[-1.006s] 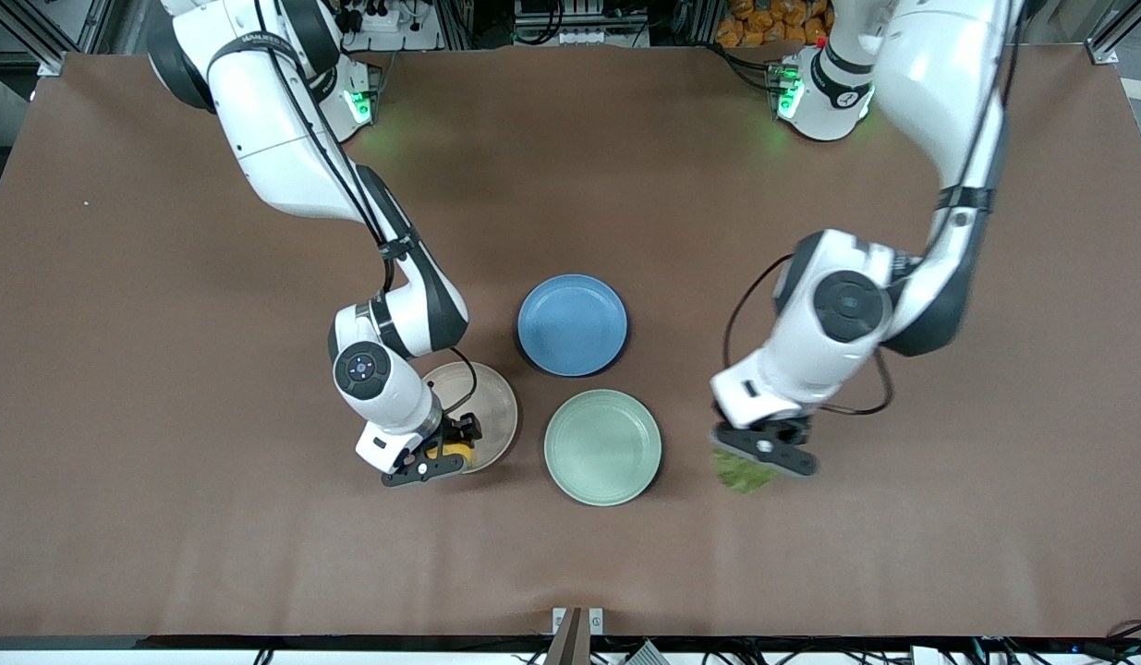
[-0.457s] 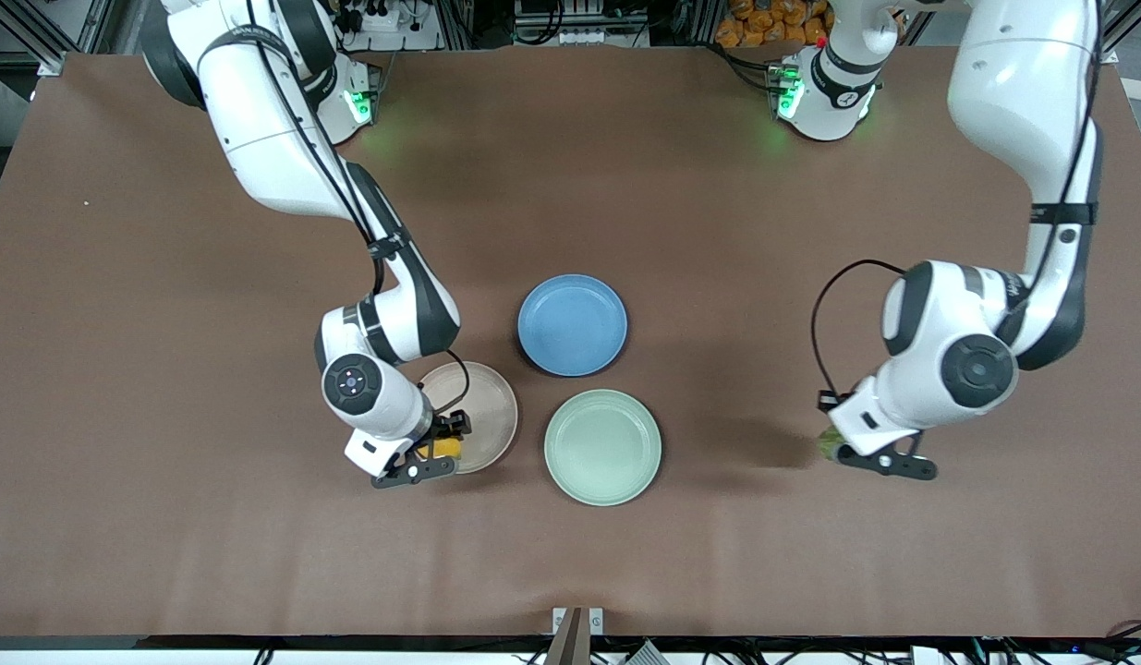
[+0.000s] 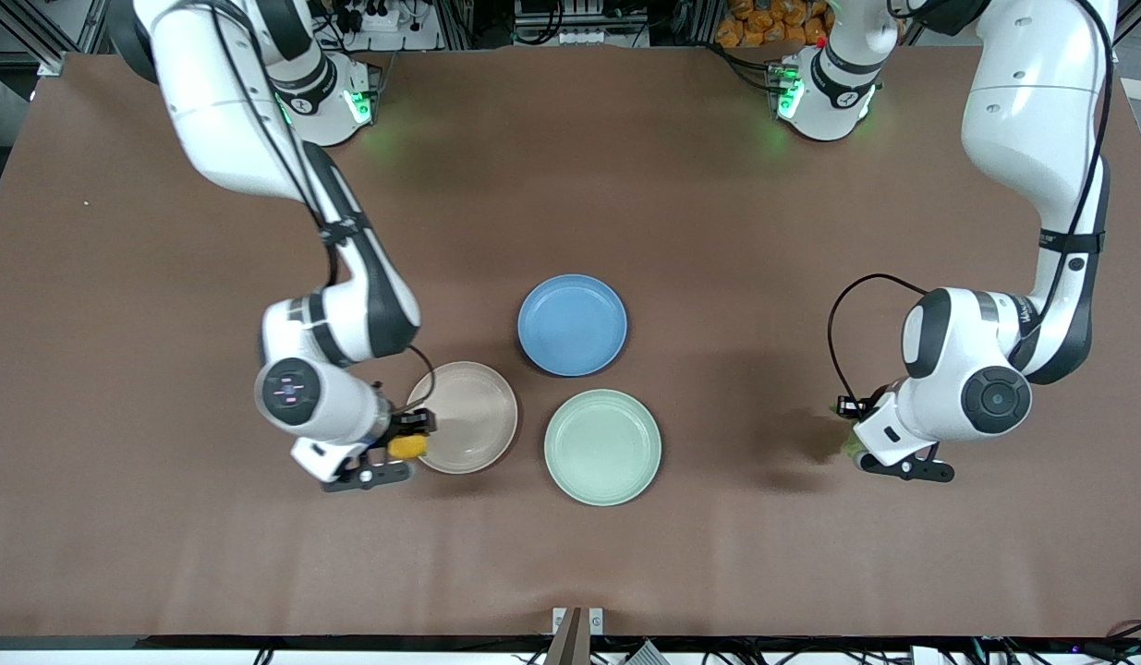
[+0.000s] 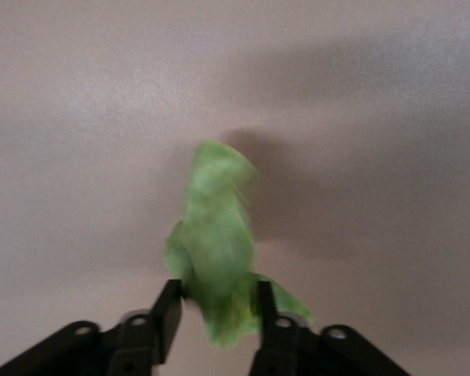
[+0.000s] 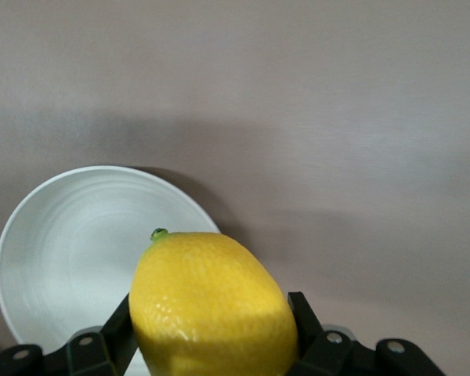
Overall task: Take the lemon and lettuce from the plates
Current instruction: 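Lift the lettuce with the left gripper while the right gripper lifts the lemon, then carry the lettuce away and release it on the table, then lower the lemon onto the table and open the right gripper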
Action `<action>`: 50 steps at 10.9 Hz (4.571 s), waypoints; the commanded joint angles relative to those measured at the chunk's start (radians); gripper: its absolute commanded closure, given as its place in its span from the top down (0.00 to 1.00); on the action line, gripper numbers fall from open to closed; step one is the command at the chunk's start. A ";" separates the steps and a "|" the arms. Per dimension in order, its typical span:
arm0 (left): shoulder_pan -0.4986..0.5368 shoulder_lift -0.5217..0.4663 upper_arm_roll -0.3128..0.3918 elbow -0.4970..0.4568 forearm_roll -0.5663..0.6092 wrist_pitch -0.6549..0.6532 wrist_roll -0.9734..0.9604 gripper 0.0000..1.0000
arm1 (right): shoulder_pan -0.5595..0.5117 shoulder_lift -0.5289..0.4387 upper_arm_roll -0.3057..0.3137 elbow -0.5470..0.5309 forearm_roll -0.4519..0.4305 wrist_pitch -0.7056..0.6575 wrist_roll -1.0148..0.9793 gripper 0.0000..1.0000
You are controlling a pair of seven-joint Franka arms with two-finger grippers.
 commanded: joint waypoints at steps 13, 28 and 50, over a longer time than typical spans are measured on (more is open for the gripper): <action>0.016 -0.474 0.009 0.021 -0.055 -0.299 -0.012 1.00 | -0.419 -0.397 0.023 -0.255 0.002 -0.294 -0.304 0.30; 0.081 -0.680 0.009 0.019 -0.132 -0.471 -0.092 1.00 | -0.463 -0.310 0.023 -0.623 -0.022 0.101 -0.347 0.31; 0.078 -0.675 0.002 0.021 -0.120 -0.496 -0.098 1.00 | -0.432 -0.293 -0.050 -0.275 -0.012 -0.251 -0.344 1.00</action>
